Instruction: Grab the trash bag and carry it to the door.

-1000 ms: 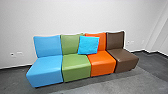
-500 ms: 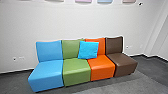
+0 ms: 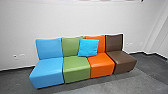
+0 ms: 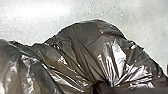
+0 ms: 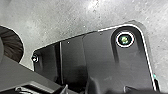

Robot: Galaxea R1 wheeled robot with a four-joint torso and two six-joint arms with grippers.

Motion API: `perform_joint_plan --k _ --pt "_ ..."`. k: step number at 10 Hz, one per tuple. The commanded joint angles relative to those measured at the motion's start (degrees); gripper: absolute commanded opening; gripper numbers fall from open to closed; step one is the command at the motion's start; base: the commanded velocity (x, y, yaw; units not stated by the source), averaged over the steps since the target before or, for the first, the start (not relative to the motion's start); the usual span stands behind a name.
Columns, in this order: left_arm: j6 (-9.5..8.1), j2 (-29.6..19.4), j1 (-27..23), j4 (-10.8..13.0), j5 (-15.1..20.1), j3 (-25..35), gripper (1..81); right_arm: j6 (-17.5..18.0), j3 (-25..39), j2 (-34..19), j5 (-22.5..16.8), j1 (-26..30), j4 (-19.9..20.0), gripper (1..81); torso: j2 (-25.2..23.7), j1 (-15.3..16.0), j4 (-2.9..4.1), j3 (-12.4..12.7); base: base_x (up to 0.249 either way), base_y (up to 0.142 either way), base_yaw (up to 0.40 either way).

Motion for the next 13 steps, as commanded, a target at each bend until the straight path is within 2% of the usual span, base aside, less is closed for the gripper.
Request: perform_joint_plan --k 1,2,3,4,5,7,12,13 --pt "0.44 1.7 3.7 4.7 -3.8 -1.1 1.0 -0.5 -5.1 3.9 -2.9 -1.4 -2.1 81.1 5.6 -3.6 0.0 0.0 0.0 0.0 0.0" --pt "0.44 3.0 5.1 5.2 -4.0 -2.3 1.0 -0.5 -6.0 5.2 -2.7 -2.5 -2.8 81.1 7.5 -4.8 0.0 0.0 0.0 0.0 0.0" --pt "0.44 5.9 6.1 6.3 -4.0 -4.8 1.0 -0.5 -6.2 6.7 -0.4 -3.7 -4.3 81.1 9.7 -6.3 0.0 0.0 0.0 0.0 0.0" --pt "0.44 8.2 6.8 6.6 -4.0 -7.2 1.0 -0.5 -6.6 7.7 0.0 -4.2 -4.9 81.1 11.6 -7.5 0.0 1.4 0.0 0.0 0.0" --pt "0.44 10.5 6.9 6.9 -3.9 -9.8 1.0 -0.5 -7.4 8.6 0.0 -4.5 -5.0 81.1 13.9 -9.0 0.0 4.2 0.0 0.0 0.0" --pt "0.44 14.0 7.0 7.0 -3.9 -14.0 1.0 -0.5 -9.3 10.2 0.0 -4.7 -5.1 81.1 17.1 -11.0 0.0 5.9 0.0 0.0 0.0" --pt "0.44 19.7 7.3 7.1 -3.4 -22.6 1.0 -0.5 -18.0 14.3 0.0 -5.1 -5.0 81.1 27.4 -17.8 0.0 13.1 0.0 0.0 0.0" --pt "0.44 21.0 7.2 7.1 -3.2 -24.9 1.0 -0.5 -18.9 14.3 0.0 -5.2 -4.9 81.1 29.6 -19.3 0.0 10.3 0.0 0.0 0.0"
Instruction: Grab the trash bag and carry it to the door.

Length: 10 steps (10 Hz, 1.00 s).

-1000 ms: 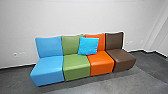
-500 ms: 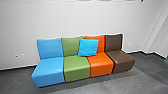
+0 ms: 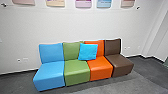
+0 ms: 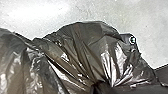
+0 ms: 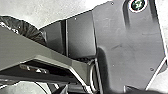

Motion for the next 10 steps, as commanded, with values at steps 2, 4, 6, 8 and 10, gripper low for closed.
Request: perform_joint_plan --k 2,4,6,8,10 --pt "0.41 2.7 -2.3 0.7 3.7 -6.5 1.0 -0.2 -1.5 -0.3 -4.0 1.8 -0.3 81.1 7.5 -4.8 0.0 0.4 0.0 0.0 0.0" --pt "0.41 4.8 -2.2 0.7 3.7 -10.1 1.0 -0.2 -2.4 0.4 -4.0 1.7 -0.4 81.1 11.5 -7.5 0.0 0.6 0.0 0.0 0.0" --pt "0.41 7.0 -2.2 0.8 3.7 -14.0 1.0 -0.3 -5.2 1.9 -4.0 1.5 -0.5 81.1 15.7 -10.2 0.0 0.6 0.0 0.0 0.0" --pt "0.5 9.5 -2.2 0.9 3.7 -18.4 1.0 -0.3 -8.1 3.6 -4.0 1.4 -0.8 81.1 19.9 -12.9 0.0 6.0 0.0 0.0 0.0" --pt "0.5 11.1 -2.2 1.0 3.7 -21.1 1.0 -0.3 -9.1 4.5 -4.0 1.3 -1.0 81.1 23.2 -14.9 0.0 7.5 0.0 0.0 0.0"
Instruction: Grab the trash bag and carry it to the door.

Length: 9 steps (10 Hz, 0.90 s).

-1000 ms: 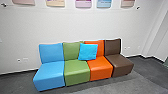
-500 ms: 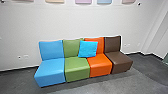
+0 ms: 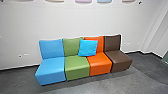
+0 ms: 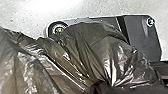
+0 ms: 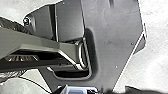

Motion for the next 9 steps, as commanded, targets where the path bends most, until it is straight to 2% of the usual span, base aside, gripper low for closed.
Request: perform_joint_plan --k 1,4,5,6,9 --pt "0.42 1.2 -2.1 0.9 3.4 -2.9 1.0 -0.2 -0.3 0.3 -4.0 1.2 -0.7 81.1 5.7 -3.7 0.0 5.7 0.0 0.0 0.0" --pt "0.42 1.8 -2.0 1.0 3.4 -3.5 1.0 -0.2 -0.3 0.6 -4.0 1.2 -0.7 81.1 11.6 -7.6 0.0 11.5 0.0 0.0 0.0" --pt "0.42 1.8 -2.1 1.0 3.4 -3.5 1.0 -0.2 -0.3 0.7 -4.0 1.2 -0.7 81.1 13.6 -8.9 0.0 7.9 0.0 0.0 0.0" --pt "0.42 1.8 -2.1 1.0 3.4 -3.5 1.0 -0.2 -0.3 0.8 -4.0 1.2 -0.7 81.1 15.4 -10.2 0.0 9.0 0.0 0.0 0.0" --pt "0.42 1.8 -2.1 0.9 3.4 -3.5 1.0 -0.2 -0.3 1.2 -4.0 1.2 -0.8 81.1 20.6 -13.6 0.0 10.0 0.0 0.0 0.0"
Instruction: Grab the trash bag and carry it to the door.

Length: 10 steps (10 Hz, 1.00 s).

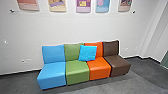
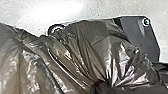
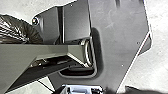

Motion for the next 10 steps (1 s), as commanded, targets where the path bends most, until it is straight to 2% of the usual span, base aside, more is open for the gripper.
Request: perform_joint_plan --k 1,2,4,5,8,9,10 --pt "0.35 -0.7 -2.7 0.4 3.4 0.0 1.0 -0.3 0.4 -0.3 -3.9 1.8 -0.4 81.1 5.6 -3.6 0.0 0.0 0.0 0.0 0.0" --pt "0.35 -0.7 -2.7 0.4 3.4 0.0 1.0 -0.2 0.4 -0.3 -3.9 1.8 -0.5 81.1 1.9 -1.2 0.0 0.0 0.0 0.0 0.0" --pt "0.35 -0.6 -2.7 0.4 3.4 0.0 1.0 -0.2 0.4 -0.3 -3.9 1.8 -0.5 81.1 4.9 -2.7 0.0 0.0 0.0 0.0 0.0" --pt "0.27 -0.4 -2.7 0.4 3.4 -0.4 1.0 -0.3 0.4 -0.3 -3.9 1.8 -0.6 81.1 5.5 -2.9 0.0 2.5 0.0 0.0 0.0" --pt "0.27 1.2 -2.7 0.3 3.1 -3.0 1.0 -0.2 0.4 -0.3 -3.9 1.8 -0.6 81.1 5.9 -3.1 0.0 7.8 0.0 0.0 0.0" --pt "0.35 2.1 -2.7 0.4 3.1 -4.7 1.0 -0.3 0.4 -0.3 -3.9 1.8 -0.6 81.1 5.9 -3.1 0.0 4.4 0.0 0.0 0.0" --pt "0.35 3.1 -2.7 0.4 3.1 -6.3 1.0 -0.2 0.4 -0.2 -3.9 2.0 -0.6 81.1 5.9 -3.2 0.0 6.0 0.0 0.0 0.0"
